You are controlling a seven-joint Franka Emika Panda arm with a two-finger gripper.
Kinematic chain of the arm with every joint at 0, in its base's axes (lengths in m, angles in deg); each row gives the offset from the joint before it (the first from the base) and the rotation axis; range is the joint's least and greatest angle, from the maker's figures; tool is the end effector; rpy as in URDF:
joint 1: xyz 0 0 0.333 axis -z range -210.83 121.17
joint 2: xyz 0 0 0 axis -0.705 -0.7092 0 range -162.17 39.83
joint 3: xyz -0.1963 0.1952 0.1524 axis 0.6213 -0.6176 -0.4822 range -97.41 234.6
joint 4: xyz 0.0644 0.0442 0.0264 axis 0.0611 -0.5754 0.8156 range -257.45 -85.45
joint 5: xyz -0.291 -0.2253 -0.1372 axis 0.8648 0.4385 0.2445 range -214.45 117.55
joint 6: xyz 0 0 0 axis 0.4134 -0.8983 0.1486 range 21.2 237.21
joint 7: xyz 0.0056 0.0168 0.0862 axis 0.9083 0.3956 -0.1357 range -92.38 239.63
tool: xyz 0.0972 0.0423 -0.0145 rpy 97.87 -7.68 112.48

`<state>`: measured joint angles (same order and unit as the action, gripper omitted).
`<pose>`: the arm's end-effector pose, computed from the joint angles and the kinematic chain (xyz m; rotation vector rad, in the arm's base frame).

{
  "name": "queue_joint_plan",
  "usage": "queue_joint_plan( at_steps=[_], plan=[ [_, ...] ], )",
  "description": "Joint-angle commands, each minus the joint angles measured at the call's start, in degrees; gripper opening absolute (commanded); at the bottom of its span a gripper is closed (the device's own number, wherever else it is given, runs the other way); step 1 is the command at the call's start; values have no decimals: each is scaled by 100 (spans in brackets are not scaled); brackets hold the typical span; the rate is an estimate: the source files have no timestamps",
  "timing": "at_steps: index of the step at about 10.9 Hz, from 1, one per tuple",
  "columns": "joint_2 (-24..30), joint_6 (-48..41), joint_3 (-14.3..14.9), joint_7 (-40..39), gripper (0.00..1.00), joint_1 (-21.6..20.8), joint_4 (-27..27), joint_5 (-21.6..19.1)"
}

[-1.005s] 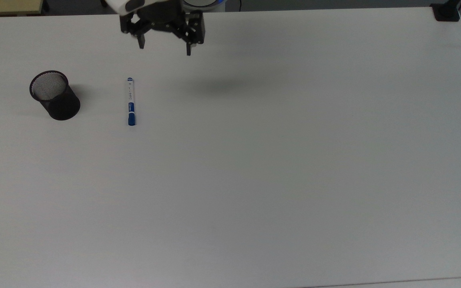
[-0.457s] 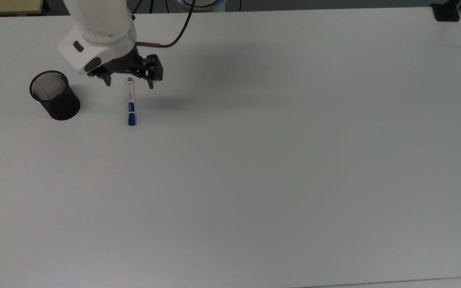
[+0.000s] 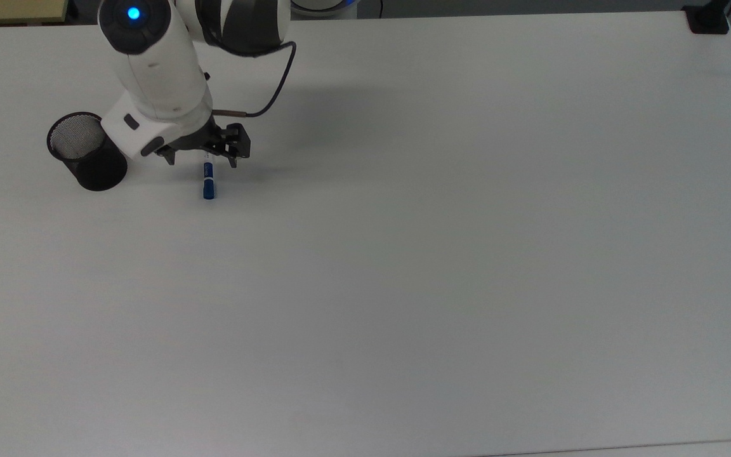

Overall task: Insert the marker
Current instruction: 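Close the gripper on the marker's middle and grip it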

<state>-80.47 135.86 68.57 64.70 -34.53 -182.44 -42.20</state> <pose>0.6194 -0.1193 0.3654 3.0586 0.0396 -0.1993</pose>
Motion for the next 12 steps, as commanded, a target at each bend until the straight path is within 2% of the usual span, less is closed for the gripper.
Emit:
queue_joint_plan(
  at_steps=[1,3,6,7,10,12],
  plan=[
    [-213,419,-15,-74,79,-2,-141,113],
    [-328,578,-15,-65,60,-2,-176,122],
    [-425,719,-15,-56,59,-10,-220,148],
    [-460,728,-24,-56,56,-10,-220,218],
    [-469,921,-24,-56,23,-10,-317,236],
    [-469,922,-24,-56,13,-10,-317,245]
  ],
)
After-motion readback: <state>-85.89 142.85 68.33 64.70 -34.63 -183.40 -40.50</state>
